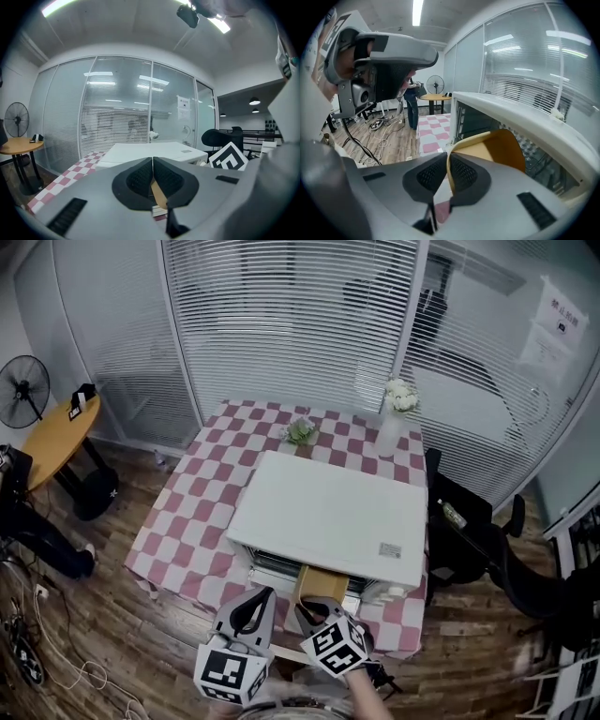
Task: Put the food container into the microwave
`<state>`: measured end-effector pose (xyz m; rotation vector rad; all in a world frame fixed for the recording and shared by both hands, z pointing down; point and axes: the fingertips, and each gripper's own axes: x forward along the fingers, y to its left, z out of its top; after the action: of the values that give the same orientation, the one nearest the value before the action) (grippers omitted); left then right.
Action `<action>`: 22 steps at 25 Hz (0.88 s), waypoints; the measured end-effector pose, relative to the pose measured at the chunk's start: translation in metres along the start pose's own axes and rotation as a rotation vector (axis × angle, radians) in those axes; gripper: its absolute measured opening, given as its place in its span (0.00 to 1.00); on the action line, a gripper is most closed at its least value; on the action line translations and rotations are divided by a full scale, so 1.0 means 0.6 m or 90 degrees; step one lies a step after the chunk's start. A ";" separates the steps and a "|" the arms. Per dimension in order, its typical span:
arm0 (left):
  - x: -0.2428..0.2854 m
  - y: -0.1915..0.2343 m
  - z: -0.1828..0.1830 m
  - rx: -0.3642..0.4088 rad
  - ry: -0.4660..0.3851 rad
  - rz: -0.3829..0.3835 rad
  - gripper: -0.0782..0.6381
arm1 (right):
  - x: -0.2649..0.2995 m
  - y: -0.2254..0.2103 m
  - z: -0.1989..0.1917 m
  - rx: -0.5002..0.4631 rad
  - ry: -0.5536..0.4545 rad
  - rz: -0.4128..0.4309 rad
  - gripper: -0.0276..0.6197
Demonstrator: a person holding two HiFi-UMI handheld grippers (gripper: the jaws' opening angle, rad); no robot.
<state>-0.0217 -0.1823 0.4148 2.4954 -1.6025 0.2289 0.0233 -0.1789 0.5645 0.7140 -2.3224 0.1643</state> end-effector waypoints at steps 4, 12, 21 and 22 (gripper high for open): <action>0.033 0.024 0.010 0.015 0.001 -0.063 0.13 | 0.030 -0.020 0.011 0.025 0.013 -0.040 0.06; 0.097 0.082 0.039 0.054 0.007 -0.184 0.13 | 0.097 -0.051 0.038 0.023 0.073 -0.126 0.06; 0.127 0.133 0.033 0.056 0.022 -0.257 0.13 | 0.156 -0.080 0.046 0.061 0.114 -0.190 0.06; 0.128 0.136 0.032 0.055 0.027 -0.265 0.13 | 0.161 -0.082 0.046 0.067 0.117 -0.197 0.06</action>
<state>-0.0635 -0.2880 0.4177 2.7938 -1.0427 0.2951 -0.0253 -0.2721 0.6034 1.0546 -2.0125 0.2025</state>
